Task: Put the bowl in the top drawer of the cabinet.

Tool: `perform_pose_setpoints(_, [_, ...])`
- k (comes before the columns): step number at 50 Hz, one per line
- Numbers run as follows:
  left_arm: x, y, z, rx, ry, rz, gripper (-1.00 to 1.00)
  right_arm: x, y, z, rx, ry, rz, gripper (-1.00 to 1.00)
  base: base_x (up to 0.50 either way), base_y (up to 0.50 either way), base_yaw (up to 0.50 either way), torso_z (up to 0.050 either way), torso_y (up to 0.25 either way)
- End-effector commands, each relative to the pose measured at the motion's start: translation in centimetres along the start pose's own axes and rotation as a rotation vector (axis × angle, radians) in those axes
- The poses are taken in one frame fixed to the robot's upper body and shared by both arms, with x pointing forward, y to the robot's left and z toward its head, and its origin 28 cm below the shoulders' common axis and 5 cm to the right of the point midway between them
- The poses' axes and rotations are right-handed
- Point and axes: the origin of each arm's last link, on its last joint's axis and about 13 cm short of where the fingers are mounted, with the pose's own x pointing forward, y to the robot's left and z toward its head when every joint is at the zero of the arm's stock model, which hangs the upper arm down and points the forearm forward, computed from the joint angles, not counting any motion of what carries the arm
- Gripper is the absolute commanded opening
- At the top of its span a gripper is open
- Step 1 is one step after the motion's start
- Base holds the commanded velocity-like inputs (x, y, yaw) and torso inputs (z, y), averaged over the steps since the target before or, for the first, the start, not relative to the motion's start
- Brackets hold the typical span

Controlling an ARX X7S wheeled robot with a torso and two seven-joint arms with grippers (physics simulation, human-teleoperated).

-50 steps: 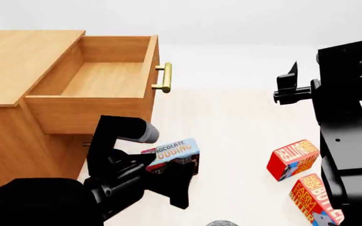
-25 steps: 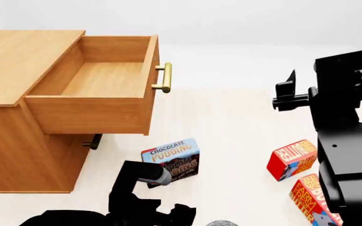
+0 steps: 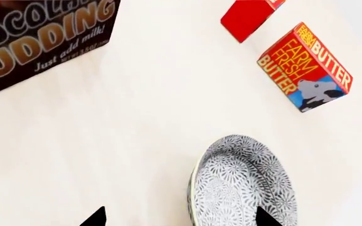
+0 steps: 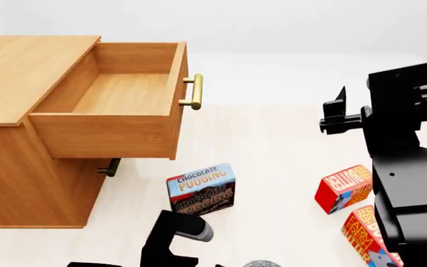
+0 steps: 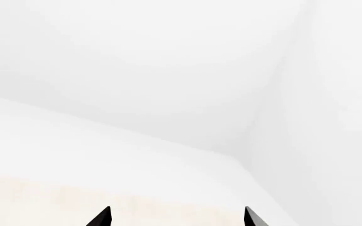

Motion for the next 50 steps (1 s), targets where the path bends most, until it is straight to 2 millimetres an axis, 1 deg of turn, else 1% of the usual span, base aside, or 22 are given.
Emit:
perform_pose_setpoints(1, [1.7, 0.4, 0.4, -0.016, 0.02, 0.02, 1.0, 0.0, 0.0, -0.4, 0.002, 0.008, 0.002, 1.0, 0.0, 0.0, 0.0, 0.0, 0.0])
perform_pose_setpoints(9, [2.8, 0.3, 0.2, -0.007, 0.048, 0.022, 1.0, 0.1, 0.0, -0.5, 0.005, 0.009, 0.002, 1.0, 0.0, 0.0, 0.0, 0.0, 0.0])
perform_pose_setpoints(19, [3.7, 0.2, 1.1, -0.003, 0.053, 0.037, 1.0, -0.1, 0.0, -0.5, 0.008, 0.007, 0.004, 1.0, 0.0, 0.0, 0.0, 0.0, 0.0])
perform_pose_setpoints(27, [4.7, -0.2, 1.2, 0.016, 0.063, 0.054, 1.0, -0.1, 0.2, -0.7, 0.004, 0.009, 0.015, 1.0, 0.0, 0.0, 0.0, 0.0, 0.0])
perform_pose_setpoints(36, [6.2, 0.0, 0.6, 0.054, 0.088, 0.106, 1.0, -0.2, 0.1, -0.8, 0.008, 0.011, 0.016, 1.0, 0.0, 0.0, 0.0, 0.0, 0.0])
perform_pose_setpoints(50, [7.5, -0.4, -1.3, 0.118, 0.161, 0.101, 1.0, -0.2, 0.0, -1.0, 0.014, 0.012, 0.016, 1.0, 0.0, 0.0, 0.0, 0.0, 0.0])
